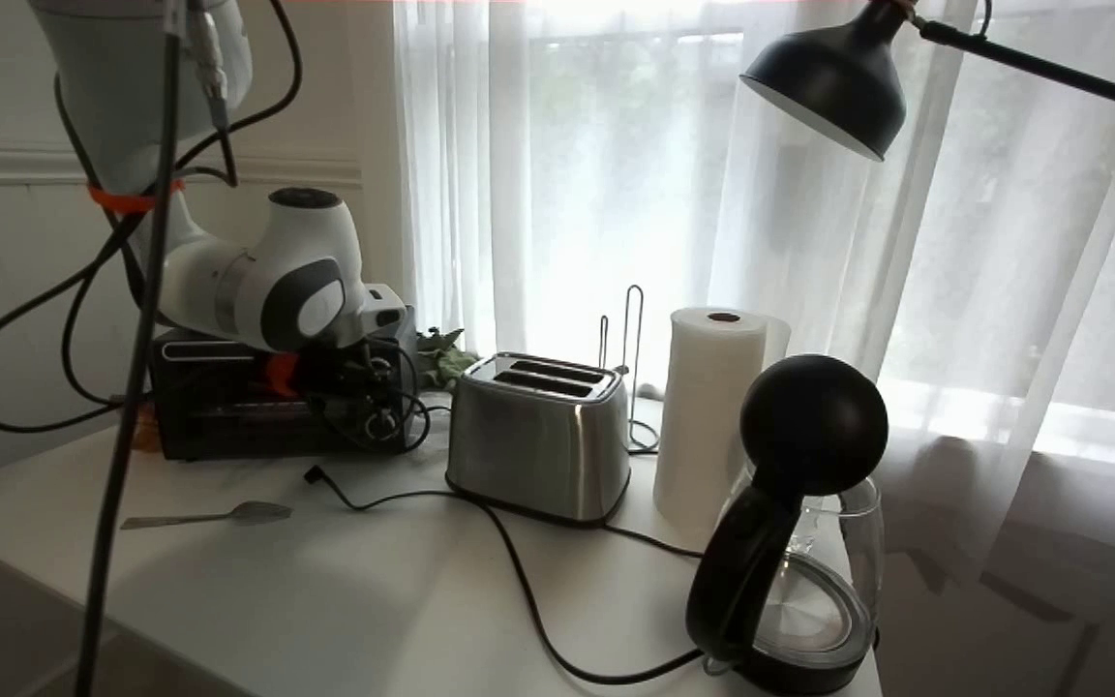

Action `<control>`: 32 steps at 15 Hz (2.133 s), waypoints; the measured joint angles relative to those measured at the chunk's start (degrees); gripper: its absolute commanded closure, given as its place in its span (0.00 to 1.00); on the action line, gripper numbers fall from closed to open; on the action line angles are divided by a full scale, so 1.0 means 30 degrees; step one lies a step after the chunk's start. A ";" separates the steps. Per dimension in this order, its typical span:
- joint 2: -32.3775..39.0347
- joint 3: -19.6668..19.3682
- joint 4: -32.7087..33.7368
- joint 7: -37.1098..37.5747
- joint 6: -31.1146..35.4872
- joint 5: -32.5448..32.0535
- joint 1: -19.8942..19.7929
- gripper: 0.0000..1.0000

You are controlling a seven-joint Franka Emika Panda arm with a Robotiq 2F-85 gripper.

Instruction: Turn the bottom switch on the oven to the right

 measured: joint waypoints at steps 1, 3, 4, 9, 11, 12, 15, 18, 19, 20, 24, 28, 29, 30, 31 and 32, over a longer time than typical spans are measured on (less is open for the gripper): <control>0.0290 0.0048 0.0241 -0.0213 0.0077 -0.0051 -0.0176 0.00; 0.0771 0.0228 0.0629 -0.0715 0.0116 -0.0162 -0.0614 0.00; 0.0987 0.0412 0.0807 -0.1005 0.0119 -0.0189 -0.0891 0.00; 0.1855 0.1327 0.1553 -0.2424 0.0168 -0.0554 -0.2086 0.12; 0.2110 0.1306 0.1773 -0.2599 0.0239 -0.0954 -0.2190 0.15; 0.2223 0.1309 0.1858 -0.2654 0.0264 -0.1098 -0.2243 0.15; 0.2504 0.1370 0.2055 -0.2928 0.0358 -0.1430 -0.2423 0.22; 0.2718 0.1638 0.2245 -0.3230 0.0470 -0.1695 -0.2725 0.37; 0.2792 0.1769 0.2306 -0.3361 0.0475 -0.1778 -0.2859 0.46; 0.2857 0.1883 0.2348 -0.3481 0.0475 -0.1826 -0.2976 0.46; 0.2976 0.2312 0.2377 -0.3872 0.0474 -0.1979 -0.3422 0.74; 0.3157 0.3192 0.2379 -0.4144 0.0428 -0.1988 -0.4421 0.79; 0.3256 0.3593 0.2385 -0.4200 0.0406 -0.1977 -0.4858 0.79; 0.3388 0.4069 0.2403 -0.4264 0.0345 -0.1962 -0.5386 0.79; 0.3579 0.4699 0.2443 -0.4327 0.0229 -0.1839 -0.6065 0.79; 0.3829 0.5440 0.2519 -0.4464 0.0045 -0.1683 -0.6867 0.79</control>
